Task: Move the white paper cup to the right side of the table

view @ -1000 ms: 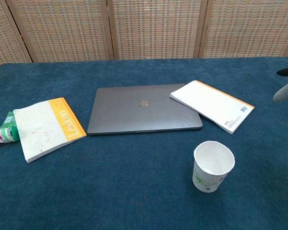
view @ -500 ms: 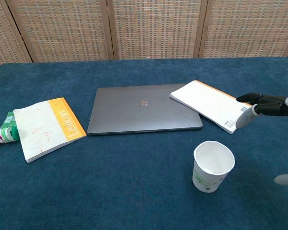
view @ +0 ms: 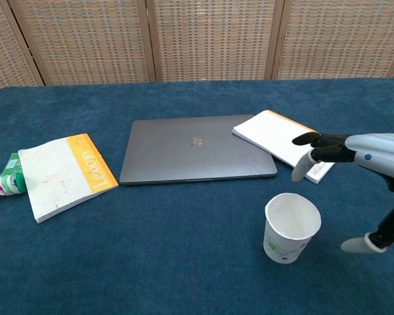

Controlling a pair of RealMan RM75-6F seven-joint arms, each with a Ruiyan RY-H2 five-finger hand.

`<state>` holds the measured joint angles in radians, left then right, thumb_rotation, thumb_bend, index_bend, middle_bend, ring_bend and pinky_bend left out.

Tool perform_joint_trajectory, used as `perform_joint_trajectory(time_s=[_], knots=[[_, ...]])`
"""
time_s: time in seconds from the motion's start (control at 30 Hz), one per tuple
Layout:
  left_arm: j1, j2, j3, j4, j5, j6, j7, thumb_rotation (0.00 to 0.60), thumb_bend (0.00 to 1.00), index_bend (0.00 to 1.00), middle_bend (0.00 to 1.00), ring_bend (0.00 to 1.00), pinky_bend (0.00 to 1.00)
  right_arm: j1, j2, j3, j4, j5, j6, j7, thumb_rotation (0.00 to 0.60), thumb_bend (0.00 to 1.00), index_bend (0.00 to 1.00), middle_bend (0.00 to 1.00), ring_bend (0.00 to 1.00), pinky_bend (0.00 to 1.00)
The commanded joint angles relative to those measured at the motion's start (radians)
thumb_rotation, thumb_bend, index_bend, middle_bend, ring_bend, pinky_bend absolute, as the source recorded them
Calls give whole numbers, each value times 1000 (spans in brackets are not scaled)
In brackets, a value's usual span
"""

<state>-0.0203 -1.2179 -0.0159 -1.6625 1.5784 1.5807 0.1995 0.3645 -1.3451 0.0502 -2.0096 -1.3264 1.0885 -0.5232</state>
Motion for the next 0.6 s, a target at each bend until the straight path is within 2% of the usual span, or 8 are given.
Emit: perform_joint_trajectory(time_s=[0.03,0.37,0.6], knots=[[0,0,0,0,0,1,-1,600,133,0,0,0,0,23,-28,6,-21,51,-6,-57,600,279,284,0,0,0],[-1,0,1,1,1,-2,-3,600,134,0,0,0,0,68,-83,22,-20,147,4,-137,600,279,225,0,0,0],[-3,-2,2,4,2,-4,-2,600,134,0,0,0,0,90,-103,28,-13,205,21,-172,600,279,227,0,0,0]])
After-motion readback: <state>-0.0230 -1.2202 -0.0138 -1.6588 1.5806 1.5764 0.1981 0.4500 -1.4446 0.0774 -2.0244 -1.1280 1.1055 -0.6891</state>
